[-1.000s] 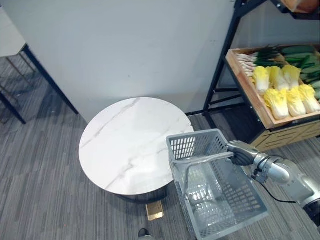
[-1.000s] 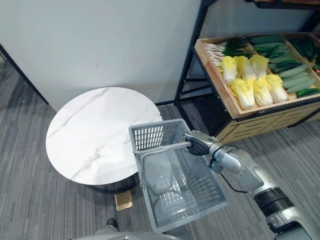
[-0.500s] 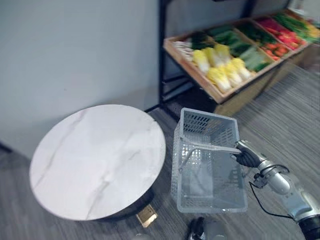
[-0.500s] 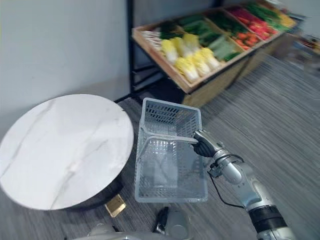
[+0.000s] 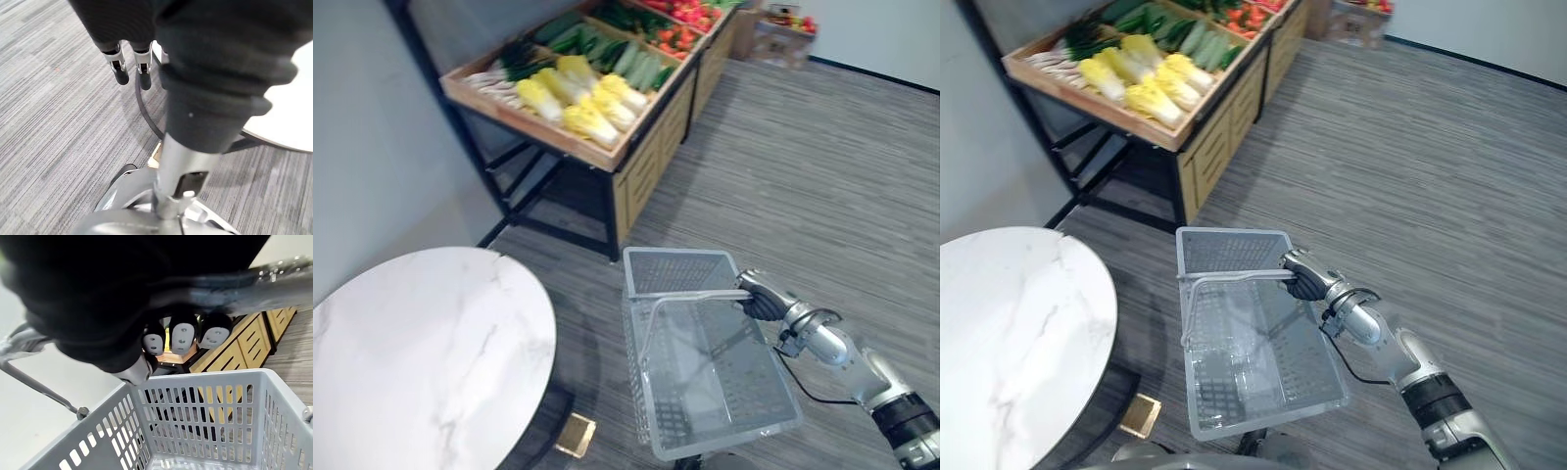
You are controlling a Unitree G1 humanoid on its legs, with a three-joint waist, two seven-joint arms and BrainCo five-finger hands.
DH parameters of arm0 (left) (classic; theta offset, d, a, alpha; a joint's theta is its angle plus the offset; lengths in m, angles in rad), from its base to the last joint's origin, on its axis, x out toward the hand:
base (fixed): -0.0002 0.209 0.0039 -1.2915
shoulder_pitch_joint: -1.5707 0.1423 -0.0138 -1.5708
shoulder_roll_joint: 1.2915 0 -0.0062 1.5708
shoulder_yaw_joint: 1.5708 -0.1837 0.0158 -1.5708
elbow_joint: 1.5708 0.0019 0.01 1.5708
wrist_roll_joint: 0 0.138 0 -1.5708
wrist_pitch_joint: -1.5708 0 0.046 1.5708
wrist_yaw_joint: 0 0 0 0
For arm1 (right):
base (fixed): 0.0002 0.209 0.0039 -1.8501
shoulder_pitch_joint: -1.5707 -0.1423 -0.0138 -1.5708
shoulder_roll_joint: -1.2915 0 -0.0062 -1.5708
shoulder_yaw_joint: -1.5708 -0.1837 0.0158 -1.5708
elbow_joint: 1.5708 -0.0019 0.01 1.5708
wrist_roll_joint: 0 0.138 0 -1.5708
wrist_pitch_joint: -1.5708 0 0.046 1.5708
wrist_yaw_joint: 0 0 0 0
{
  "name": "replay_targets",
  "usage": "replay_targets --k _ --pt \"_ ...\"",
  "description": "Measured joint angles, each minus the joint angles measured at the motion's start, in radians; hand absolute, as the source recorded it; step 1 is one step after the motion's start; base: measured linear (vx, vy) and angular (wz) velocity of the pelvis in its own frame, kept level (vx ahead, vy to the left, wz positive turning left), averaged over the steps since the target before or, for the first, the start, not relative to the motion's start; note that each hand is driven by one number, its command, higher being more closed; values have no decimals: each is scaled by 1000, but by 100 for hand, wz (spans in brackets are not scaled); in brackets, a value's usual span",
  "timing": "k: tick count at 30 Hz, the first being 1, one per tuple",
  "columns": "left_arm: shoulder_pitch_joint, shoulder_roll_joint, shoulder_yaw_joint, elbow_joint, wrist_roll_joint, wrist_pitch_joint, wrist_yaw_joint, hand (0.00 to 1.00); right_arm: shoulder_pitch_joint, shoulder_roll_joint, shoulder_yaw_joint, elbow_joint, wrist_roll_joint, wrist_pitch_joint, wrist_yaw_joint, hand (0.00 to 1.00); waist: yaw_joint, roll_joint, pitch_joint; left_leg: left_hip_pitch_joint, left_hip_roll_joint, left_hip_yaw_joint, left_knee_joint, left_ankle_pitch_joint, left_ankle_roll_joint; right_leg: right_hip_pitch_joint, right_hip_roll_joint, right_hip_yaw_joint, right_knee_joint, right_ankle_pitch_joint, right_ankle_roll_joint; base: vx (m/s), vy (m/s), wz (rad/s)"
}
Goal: Pick vegetable in the basket
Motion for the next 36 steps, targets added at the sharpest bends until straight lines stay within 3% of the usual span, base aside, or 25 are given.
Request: replay_targets --k 4,6,7,9,11,14,15,16,17,20,22,26,30,36 --pt "7 15 -14 6 2 -3 -13 0 12 8 -37 -24 3 30 36 100 -19 7 3 -15 42 -74 72 18 18 24 27 3 -85 5 2 -145 -34 -31" --pt "15 0 -28 6 -4 -14 -23 0 24 11 -37 -26 3 57 62 100 -15 23 1 -66 45 -300 155 55 38 35 31 61 -88 21 10 -32 -19 -56" --pt "18 -11 -29 5 -8 -24 -21 0 27 19 -36 -26 2 63 72 100 -8 14 3 -99 10 -400 145 44 30 30 23 98 -88 30 6 0 40 -95" --pt "23 -37 -46 4 -38 -29 -24 0 25 29 -34 -26 2 65 78 100 11 18 -2 -127 -130 -623 8 -8 -11 -27 6 213 -92 58 -3 -6 79 -137" --pt "37 -52 -69 4 -68 -29 -21 0 35 31 -30 -23 1 67 79 100 5 20 -2 -130 -207 -743 -119 -11 -16 -54 3 289 -95 97 3 -23 99 -134" --pt "39 -56 -84 2 -82 -30 -21 0 66 30 -31 -24 -8 76 79 100 0 34 -8 -131 -244 -876 -252 22 -32 -70 10 383 -114 122 25 -36 159 -111" --pt "34 -60 -87 2 -82 -30 -21 0 81 28 -34 -21 -19 87 79 100 2 44 -6 -126 -238 -870 -276 62 -39 -77 12 386 -127 123 37 -44 245 -92" --pt "34 -62 -88 -2 -83 -30 -20 0 99 32 -34 -23 -26 96 79 100 -3 40 -12 -130 -242 -857 -279 62 -37 -69 -2 362 -131 122 35 16 276 -64" --pt "34 -54 -91 -6 -83 -35 -21 0 136 33 -39 -35 -39 100 79 100 -3 35 -15 -133 -259 -837 -286 54 -23 -68 -34 308 -149 139 55 58 235 -31" --pt "25 -39 -110 -19 -78 -36 -24 0 210 38 -80 -52 -39 105 76 100 -17 21 -24 -128 -297 -829 -283 52 -12 -62 -68 286 -178 177 98 89 147 -12" --pt "26 -48 -120 -32 -72 -35 -26 0 277 47 -144 -61 -44 106 68 100 -24 49 -31 -116 -312 -852 -286 52 -12 -48 -80 278 -178 181 104 72 72 13" --pt "27 -51 -128 -31 -60 -30 -25 0 317 62 -191 -60 -44 107 53 100 -25 67 -40 -92 -313 -851 -289 52 -12 -33 -84 283 -174 181 105 50 24 -8" --pt "-9 -46 -165 -32 -52 -32 -27 0 360 74 -222 -52 -44 107 32 100 -41 60 -40 -71 -315 -847 -294 52 -12 -38 -86 290 -141 171 104 -35 6 -8" --pt "-78 -10 -195 -110 -74 -53 -25 0 386 136 -236 -17 -46 106 -3 100 -51 16 -44 -62 -310 -824 -295 36 -2 -88 -86 317 -62 133 87 -114 -13 -16"
